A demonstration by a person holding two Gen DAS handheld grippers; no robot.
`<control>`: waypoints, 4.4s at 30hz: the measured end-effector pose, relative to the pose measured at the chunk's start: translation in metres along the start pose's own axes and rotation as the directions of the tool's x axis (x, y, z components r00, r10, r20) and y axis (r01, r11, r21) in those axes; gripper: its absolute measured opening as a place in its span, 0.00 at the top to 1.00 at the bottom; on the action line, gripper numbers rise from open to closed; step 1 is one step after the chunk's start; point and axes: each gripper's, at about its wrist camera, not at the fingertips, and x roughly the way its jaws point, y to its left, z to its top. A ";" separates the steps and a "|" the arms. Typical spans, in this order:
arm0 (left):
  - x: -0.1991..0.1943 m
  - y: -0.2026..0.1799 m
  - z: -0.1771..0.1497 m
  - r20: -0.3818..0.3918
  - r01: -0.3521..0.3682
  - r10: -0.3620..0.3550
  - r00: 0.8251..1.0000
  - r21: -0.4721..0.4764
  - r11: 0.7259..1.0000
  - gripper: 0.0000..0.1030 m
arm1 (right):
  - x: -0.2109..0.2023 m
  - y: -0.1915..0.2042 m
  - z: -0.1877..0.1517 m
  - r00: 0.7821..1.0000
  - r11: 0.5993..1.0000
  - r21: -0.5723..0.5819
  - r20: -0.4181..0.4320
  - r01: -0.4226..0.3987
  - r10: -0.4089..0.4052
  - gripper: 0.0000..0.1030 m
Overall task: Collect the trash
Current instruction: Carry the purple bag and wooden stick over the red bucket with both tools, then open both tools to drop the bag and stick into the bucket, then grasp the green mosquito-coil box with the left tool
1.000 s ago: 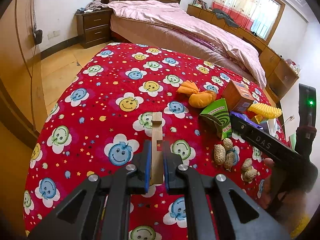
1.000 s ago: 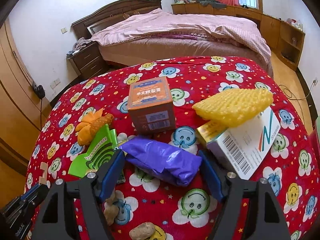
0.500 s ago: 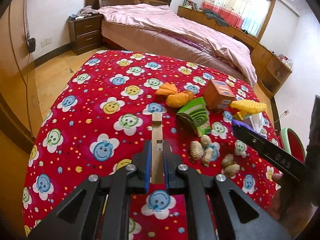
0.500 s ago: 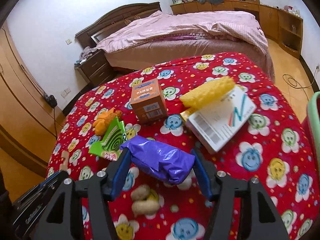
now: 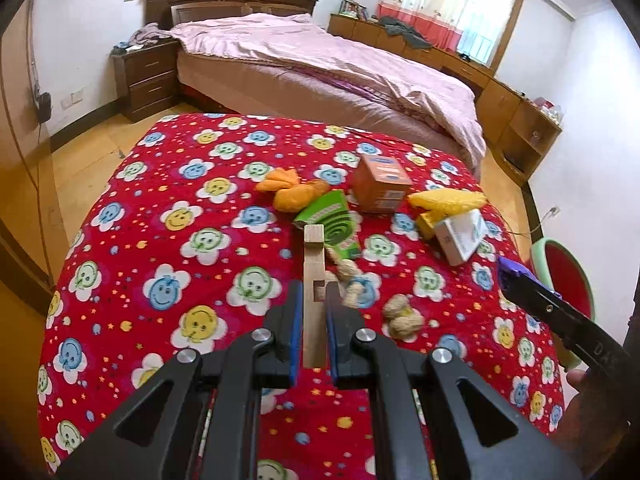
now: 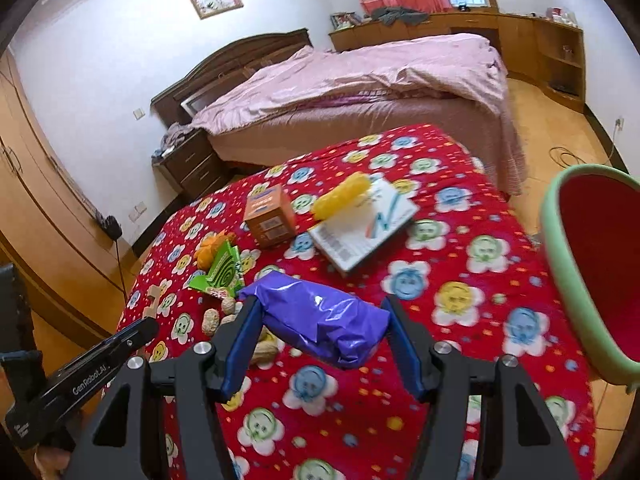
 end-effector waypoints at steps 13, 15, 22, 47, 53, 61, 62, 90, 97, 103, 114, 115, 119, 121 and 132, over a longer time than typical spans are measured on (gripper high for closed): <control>-0.006 -0.048 -0.003 -0.024 0.087 -0.086 0.996 0.070 0.994 0.91 | -0.051 -0.052 -0.010 0.996 0.995 0.077 0.065 0.055 -0.060 0.38; -0.007 -0.056 -0.002 -0.025 0.100 -0.098 0.995 0.087 0.991 0.91 | -0.057 -0.060 -0.011 0.995 0.994 0.093 0.075 0.063 -0.070 0.38; -0.008 -0.089 -0.001 -0.031 0.139 -0.136 0.990 0.147 0.979 0.91 | -0.076 -0.085 -0.014 0.990 0.986 0.144 0.103 0.083 -0.098 0.38; 0.023 -0.223 -0.012 -0.119 0.280 -0.254 0.960 0.352 0.893 0.91 | -0.131 -0.191 -0.024 0.953 0.928 0.329 0.179 0.176 -0.245 0.38; 0.034 -0.264 -0.018 -0.155 0.328 -0.289 0.945 0.413 0.850 0.91 | -0.141 -0.217 -0.026 0.939 0.905 0.375 0.188 0.201 -0.287 0.38; 0.050 -0.308 -0.025 -0.201 0.375 -0.317 0.927 0.468 0.800 0.91 | -0.142 -0.246 -0.030 0.933 0.880 0.423 0.177 0.216 -0.314 0.38; 0.053 -0.313 -0.025 -0.204 0.380 -0.320 0.925 0.473 0.795 0.91 | -0.142 -0.250 -0.030 0.932 0.877 0.428 0.175 0.217 -0.316 0.37; 0.064 -0.293 -0.022 -0.227 0.365 -0.297 0.928 0.384 0.848 0.72 | -0.136 -0.247 -0.028 0.943 0.886 0.424 0.174 0.188 -0.283 0.29; 0.050 -0.262 -0.018 -0.188 0.325 -0.274 0.943 0.347 0.880 0.72 | -0.139 -0.231 -0.031 0.947 0.900 0.400 0.184 0.173 -0.263 0.28; 0.040 -0.229 -0.011 -0.151 0.285 -0.249 0.957 0.304 0.909 0.72 | -0.131 -0.210 -0.030 0.957 0.918 0.366 0.174 0.155 -0.231 0.27; 0.028 -0.163 0.003 -0.080 0.185 -0.171 0.982 0.215 0.959 0.71 | -0.112 -0.169 -0.027 0.973 0.948 0.291 0.144 0.131 -0.178 0.27; 0.028 -0.156 0.004 -0.075 0.172 -0.160 0.984 0.207 0.963 0.71 | -0.110 -0.165 -0.027 0.974 0.950 0.285 0.142 0.129 -0.175 0.27; 0.026 -0.128 0.008 -0.056 0.124 -0.116 0.992 0.167 0.978 0.63 | -0.101 -0.150 -0.026 0.979 0.957 0.264 0.129 0.121 -0.159 0.26; 0.027 -0.117 0.010 -0.050 0.107 -0.100 0.994 0.151 0.983 0.62 | -0.096 -0.144 -0.026 0.981 0.960 0.256 0.121 0.117 -0.152 0.26; 0.038 -0.056 0.023 -0.028 0.000 0.001 1.000 0.041 0.999 0.47 | -0.064 -0.111 -0.023 0.992 0.977 0.191 0.063 0.097 -0.110 0.26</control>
